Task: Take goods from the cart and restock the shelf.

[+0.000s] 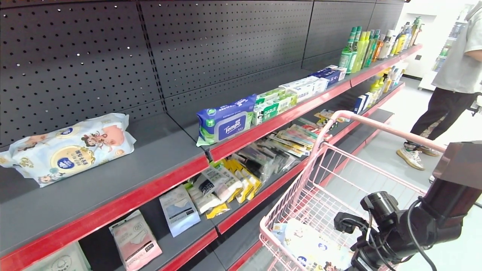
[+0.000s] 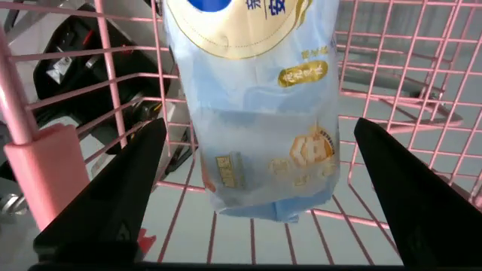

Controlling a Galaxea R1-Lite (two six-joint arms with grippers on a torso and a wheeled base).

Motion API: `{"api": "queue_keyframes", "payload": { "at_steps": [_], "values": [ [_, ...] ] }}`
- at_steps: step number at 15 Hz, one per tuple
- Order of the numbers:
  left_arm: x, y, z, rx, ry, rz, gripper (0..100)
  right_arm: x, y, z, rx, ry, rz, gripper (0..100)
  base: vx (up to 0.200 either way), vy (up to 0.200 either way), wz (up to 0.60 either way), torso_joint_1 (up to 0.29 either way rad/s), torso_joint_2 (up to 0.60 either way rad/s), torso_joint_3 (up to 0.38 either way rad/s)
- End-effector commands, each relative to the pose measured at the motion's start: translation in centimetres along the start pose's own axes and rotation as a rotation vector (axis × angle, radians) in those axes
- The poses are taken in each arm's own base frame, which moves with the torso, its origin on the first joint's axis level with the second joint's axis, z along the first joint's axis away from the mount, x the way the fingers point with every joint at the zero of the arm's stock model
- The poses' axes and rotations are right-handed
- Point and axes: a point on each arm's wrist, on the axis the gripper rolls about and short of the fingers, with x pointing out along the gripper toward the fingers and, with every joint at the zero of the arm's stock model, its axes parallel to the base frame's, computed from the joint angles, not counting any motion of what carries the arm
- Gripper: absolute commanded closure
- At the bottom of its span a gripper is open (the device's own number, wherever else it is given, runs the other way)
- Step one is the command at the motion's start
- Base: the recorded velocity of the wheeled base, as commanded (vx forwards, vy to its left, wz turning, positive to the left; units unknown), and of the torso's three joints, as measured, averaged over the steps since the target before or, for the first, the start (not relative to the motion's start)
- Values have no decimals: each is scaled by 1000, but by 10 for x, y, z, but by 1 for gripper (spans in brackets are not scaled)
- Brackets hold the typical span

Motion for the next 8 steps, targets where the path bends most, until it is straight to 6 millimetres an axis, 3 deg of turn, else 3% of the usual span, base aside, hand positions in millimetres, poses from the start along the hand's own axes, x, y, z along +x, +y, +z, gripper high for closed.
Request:
{"api": "queue_keyframes", "payload": {
  "at_steps": [1,8],
  "values": [
    [0,0,0,0,2,1,0,1,1,-2,2,3,3,0,0,0,0,-139,378,217],
    [0,0,0,11,1,-2,0,3,-1,1,-3,-6,-1,0,0,0,0,-108,283,170]
  ]
}}
